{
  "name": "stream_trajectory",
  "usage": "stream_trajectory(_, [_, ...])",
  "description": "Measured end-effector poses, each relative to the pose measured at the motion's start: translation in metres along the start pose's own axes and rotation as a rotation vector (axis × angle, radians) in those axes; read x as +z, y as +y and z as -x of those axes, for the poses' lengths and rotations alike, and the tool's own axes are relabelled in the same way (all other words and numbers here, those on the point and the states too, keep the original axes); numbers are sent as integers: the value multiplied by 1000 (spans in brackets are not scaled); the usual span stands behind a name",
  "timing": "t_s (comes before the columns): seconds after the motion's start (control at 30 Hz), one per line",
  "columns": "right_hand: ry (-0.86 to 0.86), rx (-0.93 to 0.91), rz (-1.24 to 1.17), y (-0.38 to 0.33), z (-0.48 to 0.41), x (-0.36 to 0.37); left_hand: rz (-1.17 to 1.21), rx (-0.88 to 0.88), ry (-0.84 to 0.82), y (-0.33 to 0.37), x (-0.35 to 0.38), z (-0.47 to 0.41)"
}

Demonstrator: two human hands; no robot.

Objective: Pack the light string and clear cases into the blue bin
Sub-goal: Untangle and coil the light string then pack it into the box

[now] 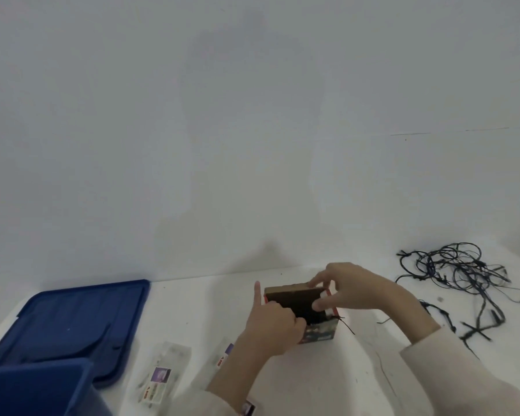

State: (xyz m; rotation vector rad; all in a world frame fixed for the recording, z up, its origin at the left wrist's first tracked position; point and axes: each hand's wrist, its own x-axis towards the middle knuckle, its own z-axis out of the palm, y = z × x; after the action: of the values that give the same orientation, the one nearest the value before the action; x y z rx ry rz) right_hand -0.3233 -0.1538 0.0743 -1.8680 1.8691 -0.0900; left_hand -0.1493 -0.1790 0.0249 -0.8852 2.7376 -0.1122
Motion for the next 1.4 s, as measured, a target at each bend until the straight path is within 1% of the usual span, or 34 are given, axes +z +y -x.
stream_trajectory(0.07, [-93, 56, 105, -1, 6, 2, 77, -5, -45, 0, -3, -4])
stream_trajectory(0.13, [-138, 70, 108, -3, 9, 9, 161, -35, -57, 0, 0, -9])
stream_trajectory(0.27, [-19, 65, 71, -6, 5, 17, 236, -81, -22, 0, 9, -12])
stream_trajectory(0.33, [37, 55, 19, -12, -2, 15, 213, -80, 5, 1, 11, -10])
stream_trajectory(0.4, [77, 67, -96, -15, -13, 17, 163, -47, 9, 3, 13, -9])
stream_trajectory(0.47, [88, 57, -152, -18, -26, 26, 147, -52, 15, 3, 15, -8])
stream_trajectory(0.57, [19, 80, -61, -21, -41, 53, 219, -145, 55, 6, 19, -7])
stream_trajectory(0.67, [-47, 112, -15, -21, -45, 67, 328, -205, 138, 11, 24, -9])
stream_trajectory(0.7, [-52, 116, 1, -22, -45, 66, 347, -221, 207, 13, 25, -8])
stream_trajectory(0.73, [-52, 116, 3, -23, -44, 64, 335, -232, 321, 14, 28, -8])
stream_trajectory(0.77, [-41, 118, -16, -22, -44, 63, 372, -218, 423, 17, 27, -5])
stream_trajectory(0.83, [-59, 98, -12, -22, -42, 60, 528, -190, 563, 21, 27, 0])
stream_trajectory(0.9, [-88, 111, 8, -20, -37, 55, 644, -210, 508, 25, 23, 7])
stream_trajectory(0.97, [-91, 97, -29, -20, -31, 47, 651, -219, 456, 24, 27, 7])
stream_trajectory(1.03, [-9, 46, -87, -18, -22, 38, 629, -228, 417, 23, 24, 7])
stream_trajectory(1.1, [94, 2, -145, -14, -13, 32, 686, -253, 389, 26, 19, 5])
stream_trajectory(1.23, [256, -57, -294, 6, 7, 22, 697, -313, 480, 34, -1, -6])
stream_trajectory(1.3, [324, -45, -353, 29, 15, 19, 715, -296, 525, 44, -12, -14])
stream_trajectory(1.4, [413, 71, -342, 79, 29, 10, 776, -255, 526, 68, -28, -28])
